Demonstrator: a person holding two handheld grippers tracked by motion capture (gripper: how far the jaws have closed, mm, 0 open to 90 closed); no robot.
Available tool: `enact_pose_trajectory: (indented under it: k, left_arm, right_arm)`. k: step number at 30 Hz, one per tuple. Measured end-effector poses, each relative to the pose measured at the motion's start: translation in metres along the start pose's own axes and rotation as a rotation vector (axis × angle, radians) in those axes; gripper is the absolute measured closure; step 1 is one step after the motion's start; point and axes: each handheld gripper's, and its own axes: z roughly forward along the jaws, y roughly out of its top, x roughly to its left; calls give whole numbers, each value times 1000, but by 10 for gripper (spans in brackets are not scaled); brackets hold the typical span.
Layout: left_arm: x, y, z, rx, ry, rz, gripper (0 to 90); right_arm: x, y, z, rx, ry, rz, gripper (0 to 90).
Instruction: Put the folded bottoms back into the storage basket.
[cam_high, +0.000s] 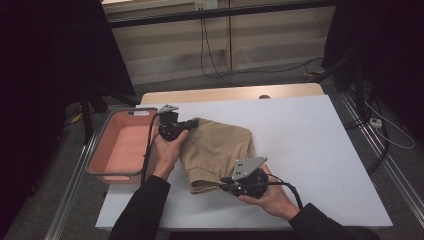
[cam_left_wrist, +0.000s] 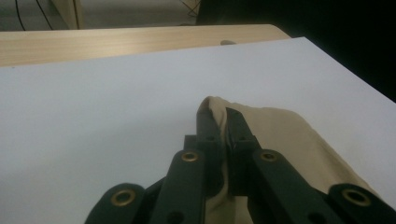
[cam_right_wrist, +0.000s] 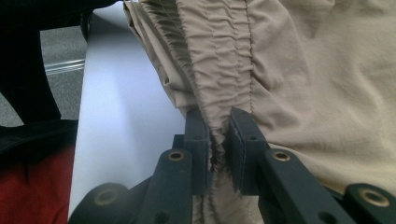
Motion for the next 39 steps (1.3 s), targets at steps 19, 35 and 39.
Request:
enact_pose_trajectory:
  k: [19, 35, 39]
  left_arm:
    - [-3, 22, -19, -51, -3, 26, 869]
    - [0, 42, -39, -69, 24, 39, 869]
    - [1, 44, -41, -76, 23, 32, 869]
  right_arm:
    - [-3, 15, -2, -60, -6, -9, 790]
    - [-6, 33, -1, -98, -6, -37, 791]
    - [-6, 34, -2, -102, -3, -38, 791]
